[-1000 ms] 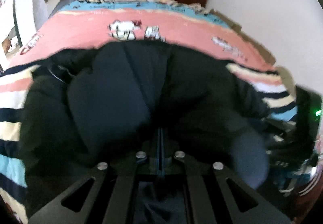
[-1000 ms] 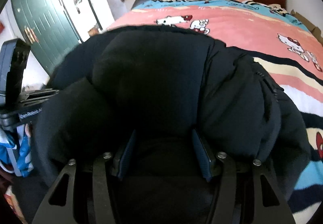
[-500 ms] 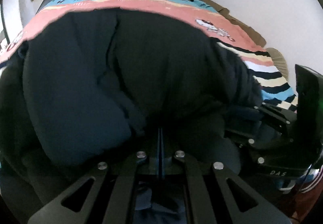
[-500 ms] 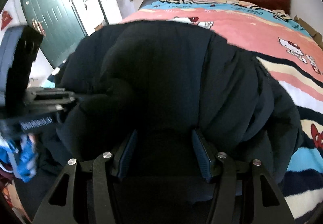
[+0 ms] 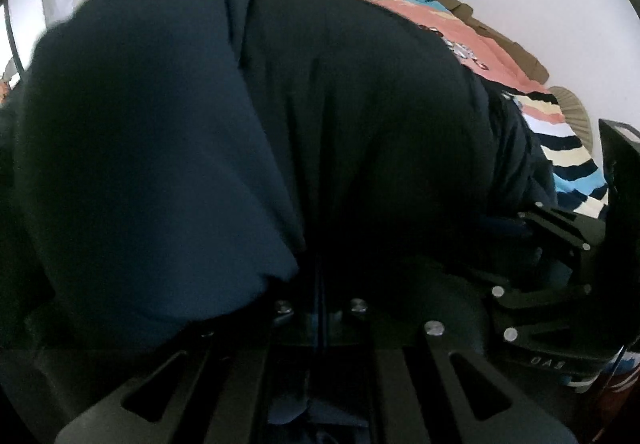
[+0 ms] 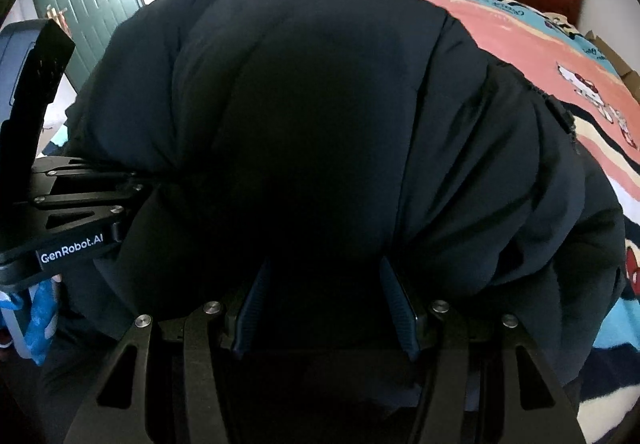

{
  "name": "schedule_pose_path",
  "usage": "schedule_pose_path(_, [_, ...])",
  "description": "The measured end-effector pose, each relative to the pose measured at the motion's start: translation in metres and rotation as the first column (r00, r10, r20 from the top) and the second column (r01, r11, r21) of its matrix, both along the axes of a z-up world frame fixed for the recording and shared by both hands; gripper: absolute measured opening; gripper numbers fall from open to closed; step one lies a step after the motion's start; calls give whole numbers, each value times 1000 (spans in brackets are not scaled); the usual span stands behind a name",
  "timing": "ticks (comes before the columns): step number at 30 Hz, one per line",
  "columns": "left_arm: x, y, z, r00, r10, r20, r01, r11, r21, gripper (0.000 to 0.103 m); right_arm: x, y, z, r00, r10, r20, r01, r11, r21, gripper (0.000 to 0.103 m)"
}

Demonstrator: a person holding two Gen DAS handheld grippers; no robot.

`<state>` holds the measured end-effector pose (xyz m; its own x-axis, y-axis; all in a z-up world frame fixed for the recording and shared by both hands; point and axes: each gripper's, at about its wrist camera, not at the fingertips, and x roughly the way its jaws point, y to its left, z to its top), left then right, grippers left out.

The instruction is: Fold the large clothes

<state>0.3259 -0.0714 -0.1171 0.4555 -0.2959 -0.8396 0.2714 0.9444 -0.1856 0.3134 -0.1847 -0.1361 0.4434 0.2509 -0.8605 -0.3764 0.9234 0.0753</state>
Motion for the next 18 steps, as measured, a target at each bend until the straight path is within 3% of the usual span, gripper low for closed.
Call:
schedule_pose_path(3, [-4, 3, 16, 1000, -4, -14, 3, 999, -33, 1, -4, -6, 13, 1000, -10, -1, 10, 1000, 26, 58])
schedule_pose_path(5, [-5, 6, 31, 1000, -13, -3, 13, 998, -54, 2, -7, -10, 23, 1000, -15, -2, 15, 998, 58, 65])
schedule_pose_path(7, [-4, 11, 47, 999, -22, 29, 23, 998, -56, 3, -8, -12, 35, 1000, -11, 6, 10, 997, 77, 72])
schedule_pose_path(12, [10, 33, 92, 992, -26, 120, 35, 997, -75, 6, -7, -15, 71, 997, 38, 74, -44, 995, 87, 73])
schedule_pose_path(14, [28, 41, 103, 989, -3, 145, 14, 997, -76, 20, 1, -14, 87, 993, 33, 111, -44, 994, 103, 74])
schedule_pose_path(16, [47, 46, 106, 983, 19, 183, -15, 1000, -23, 33, 16, -11, 101, 989, 9, 150, -28, 992, 126, 75])
schedule_pose_path(18, [62, 55, 99, 982, 43, 181, -40, 999, -20, 34, 38, -5, 108, 982, -19, 186, -3, 993, 119, 76])
